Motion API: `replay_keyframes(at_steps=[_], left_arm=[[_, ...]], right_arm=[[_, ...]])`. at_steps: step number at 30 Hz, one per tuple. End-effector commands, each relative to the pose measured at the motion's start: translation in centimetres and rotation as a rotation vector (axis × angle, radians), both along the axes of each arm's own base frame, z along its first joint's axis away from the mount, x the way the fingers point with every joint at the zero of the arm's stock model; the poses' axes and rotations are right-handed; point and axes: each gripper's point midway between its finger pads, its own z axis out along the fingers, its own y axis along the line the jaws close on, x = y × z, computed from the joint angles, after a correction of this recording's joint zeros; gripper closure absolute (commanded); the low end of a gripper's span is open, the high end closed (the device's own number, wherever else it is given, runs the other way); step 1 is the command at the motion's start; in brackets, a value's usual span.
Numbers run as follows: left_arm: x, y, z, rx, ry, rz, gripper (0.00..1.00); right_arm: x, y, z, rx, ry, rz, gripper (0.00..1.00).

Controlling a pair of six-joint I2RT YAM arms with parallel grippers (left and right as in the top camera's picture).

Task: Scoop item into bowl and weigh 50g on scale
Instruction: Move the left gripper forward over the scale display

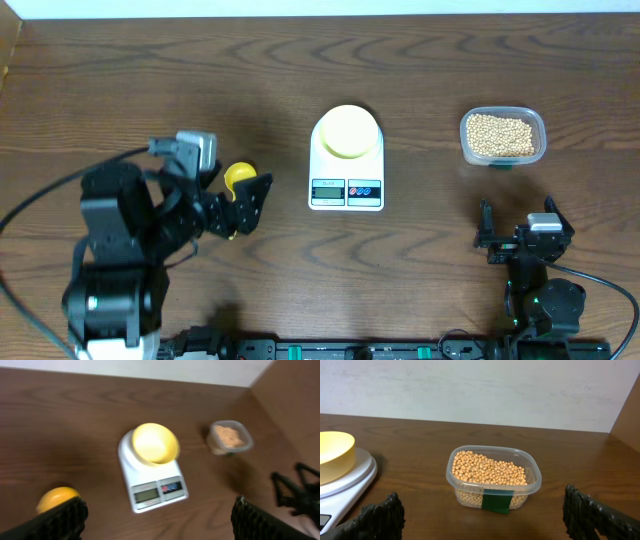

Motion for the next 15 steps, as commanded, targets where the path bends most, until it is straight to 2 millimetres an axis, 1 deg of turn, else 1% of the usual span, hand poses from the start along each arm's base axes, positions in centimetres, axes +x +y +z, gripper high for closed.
replay_keyframes(at_steps=[1, 3, 6, 7, 10, 12, 15], left_arm=[[1.6, 0.2, -0.4, -0.093, 0.116, 0.077, 0.06], [2.5, 2.0, -2.5, -0.063, 0.219, 0.213, 0.06], [2.8, 2.8, -4.6, 0.004, 0.326, 0.294, 0.06], [2.9, 2.4, -5.4, 0.043, 0.383, 0.307, 0.06], [3.0, 1.1, -6.5, 0.104, 0.456, 0.304, 0.06], [3.2, 0.2, -7.6, 0.165, 0.499, 0.326, 0.06], [3.7, -0.3, -9.6, 0.253, 0.54, 0.408, 0.05]], right_arm=[[0.0, 0.0, -0.1, 0.0, -0.002, -0.002, 0.01], [0.0, 0.0, -0.1, 0.0, -0.002, -0.002, 0.01], [0.0, 0.0, -0.1, 0.0, -0.002, -0.002, 0.01], [0.0, 0.0, -0.1, 0.0, -0.002, -0.002, 0.01], [0.0, 0.0, -0.1, 0.0, -0.002, -0.002, 0.01], [0.0, 0.0, -0.1, 0.0, -0.002, -0.002, 0.01], [0.0, 0.0, -0.1, 0.0, -0.001, -0.002, 0.01]])
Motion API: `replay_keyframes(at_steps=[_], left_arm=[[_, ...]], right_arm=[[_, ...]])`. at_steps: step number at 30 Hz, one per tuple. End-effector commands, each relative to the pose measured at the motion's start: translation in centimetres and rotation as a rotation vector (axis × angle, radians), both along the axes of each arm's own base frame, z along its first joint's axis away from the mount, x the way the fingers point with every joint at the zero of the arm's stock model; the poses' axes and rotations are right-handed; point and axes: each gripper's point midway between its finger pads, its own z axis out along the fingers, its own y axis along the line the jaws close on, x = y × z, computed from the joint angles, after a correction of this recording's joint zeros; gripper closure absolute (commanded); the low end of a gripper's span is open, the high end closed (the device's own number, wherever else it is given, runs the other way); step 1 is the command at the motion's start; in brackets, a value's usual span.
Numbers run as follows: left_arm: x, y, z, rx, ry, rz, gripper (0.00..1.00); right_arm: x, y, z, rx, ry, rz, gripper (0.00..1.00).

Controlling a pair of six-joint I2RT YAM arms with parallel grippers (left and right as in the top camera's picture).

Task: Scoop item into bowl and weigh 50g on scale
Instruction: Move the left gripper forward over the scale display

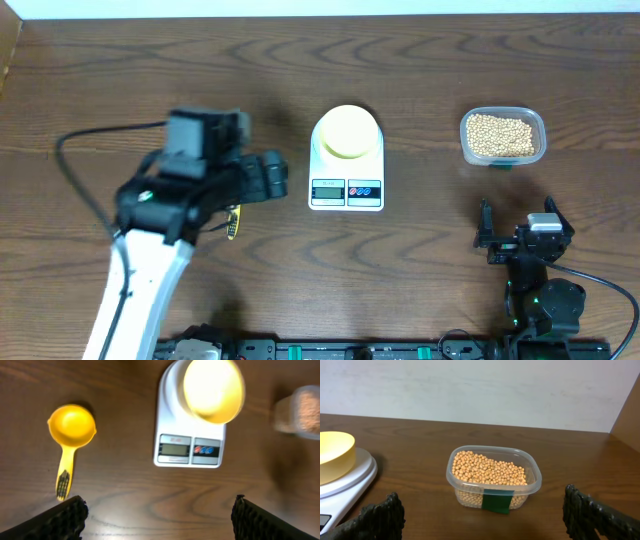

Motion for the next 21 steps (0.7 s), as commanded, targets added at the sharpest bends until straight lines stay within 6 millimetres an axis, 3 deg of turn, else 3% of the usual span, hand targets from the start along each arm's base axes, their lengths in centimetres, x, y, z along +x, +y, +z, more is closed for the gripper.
replay_keyframes(at_steps=[1, 13, 21], left_arm=[[1.2, 0.6, -2.0, 0.173, 0.038, 0.137, 0.05], [0.5, -5.1, -10.5, 0.2, 0.297, -0.105, 0.05], [1.2, -8.2, -15.1, 0.232, 0.302, -0.273, 0.05]], right_arm=[[0.0, 0.0, -0.1, 0.0, -0.002, -0.002, 0.01], [0.0, 0.0, -0.1, 0.0, -0.002, -0.002, 0.01], [0.0, 0.0, -0.1, 0.0, -0.002, -0.002, 0.01]])
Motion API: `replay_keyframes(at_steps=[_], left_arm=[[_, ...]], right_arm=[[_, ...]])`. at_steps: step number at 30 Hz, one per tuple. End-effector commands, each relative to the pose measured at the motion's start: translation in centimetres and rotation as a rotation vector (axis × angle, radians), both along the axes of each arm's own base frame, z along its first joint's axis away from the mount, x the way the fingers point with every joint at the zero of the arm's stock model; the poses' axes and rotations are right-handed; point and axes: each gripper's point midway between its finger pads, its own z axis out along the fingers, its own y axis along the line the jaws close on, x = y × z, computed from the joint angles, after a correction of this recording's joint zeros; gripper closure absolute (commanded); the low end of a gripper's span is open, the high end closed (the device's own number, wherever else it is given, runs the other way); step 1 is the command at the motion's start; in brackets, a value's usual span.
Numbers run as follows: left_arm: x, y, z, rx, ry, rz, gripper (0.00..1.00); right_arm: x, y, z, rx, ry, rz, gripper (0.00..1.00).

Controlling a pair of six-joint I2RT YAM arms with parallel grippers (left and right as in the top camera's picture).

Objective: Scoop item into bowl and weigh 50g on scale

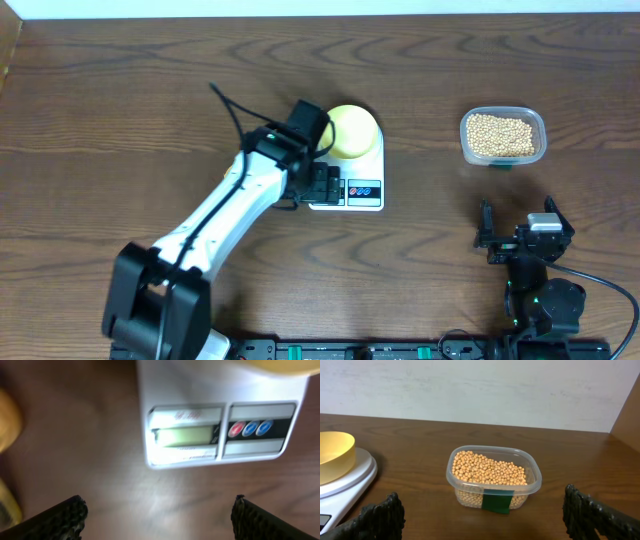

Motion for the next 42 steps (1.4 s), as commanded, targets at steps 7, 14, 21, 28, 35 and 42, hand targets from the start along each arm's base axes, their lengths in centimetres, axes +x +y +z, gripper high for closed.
replay_keyframes(at_steps=[7, 14, 21, 28, 35, 42], left_arm=[[0.4, -2.7, -2.7, -0.034, -0.014, -0.101, 0.05], [1.2, -2.3, -3.8, -0.012, -0.018, 0.0, 0.05], [0.8, -3.7, -5.5, 0.005, -0.002, -0.013, 0.05], [1.7, -2.9, -5.9, 0.059, -0.04, 0.089, 0.05], [3.1, -2.6, -6.2, 0.08, -0.098, 0.139, 0.05], [3.1, -2.8, -6.3, 0.079, -0.099, 0.134, 0.05]], right_arm=[[0.0, 0.0, -0.1, 0.0, -0.002, -0.002, 0.01], [0.0, 0.0, -0.1, 0.0, -0.002, -0.002, 0.01], [0.0, 0.0, -0.1, 0.0, -0.002, -0.002, 0.01], [0.0, 0.0, -0.1, 0.0, -0.002, -0.002, 0.01], [0.0, 0.0, -0.1, 0.0, -0.002, -0.002, 0.01], [0.0, 0.0, -0.1, 0.0, -0.002, -0.002, 0.01]])
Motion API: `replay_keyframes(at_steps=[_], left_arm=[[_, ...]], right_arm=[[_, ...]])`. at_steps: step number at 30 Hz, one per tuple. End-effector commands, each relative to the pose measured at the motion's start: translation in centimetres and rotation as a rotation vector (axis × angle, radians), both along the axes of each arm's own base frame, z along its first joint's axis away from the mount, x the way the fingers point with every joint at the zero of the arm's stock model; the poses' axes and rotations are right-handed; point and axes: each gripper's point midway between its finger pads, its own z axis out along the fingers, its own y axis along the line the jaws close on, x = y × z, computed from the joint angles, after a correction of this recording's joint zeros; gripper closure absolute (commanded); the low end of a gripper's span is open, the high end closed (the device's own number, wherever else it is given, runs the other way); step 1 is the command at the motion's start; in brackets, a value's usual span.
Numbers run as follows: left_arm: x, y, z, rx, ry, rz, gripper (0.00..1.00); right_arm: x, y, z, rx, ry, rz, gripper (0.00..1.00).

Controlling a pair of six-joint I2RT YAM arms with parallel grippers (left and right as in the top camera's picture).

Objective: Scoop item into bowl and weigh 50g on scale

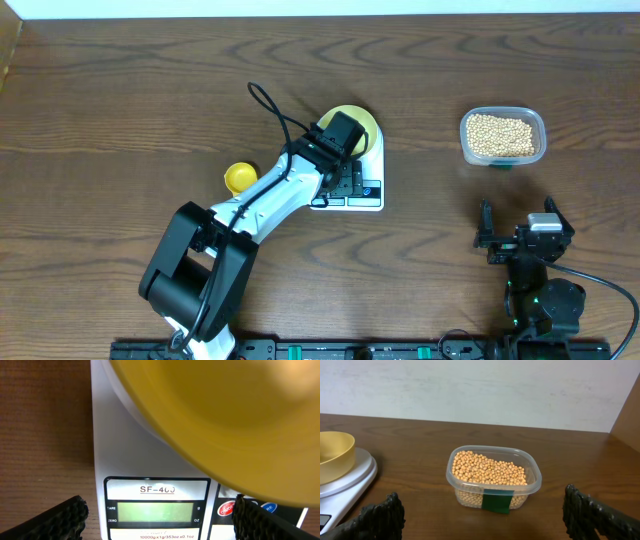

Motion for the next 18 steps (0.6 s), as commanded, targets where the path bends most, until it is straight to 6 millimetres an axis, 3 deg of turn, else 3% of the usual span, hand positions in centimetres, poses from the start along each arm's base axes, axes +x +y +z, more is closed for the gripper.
replay_keyframes(at_steps=[1, 9, 18], left_arm=[[-0.4, 0.7, -1.1, 0.039, 0.017, 0.015, 0.05], [-1.2, 0.0, -1.5, 0.048, 0.023, -0.019, 0.05], [-1.5, 0.8, -2.1, 0.086, 0.016, -0.021, 0.05]], right_arm=[[0.0, 0.0, -0.1, 0.0, -0.002, -0.002, 0.01], [0.0, 0.0, -0.1, 0.0, -0.002, -0.002, 0.01], [0.0, 0.0, -0.1, 0.0, -0.002, -0.002, 0.01]])
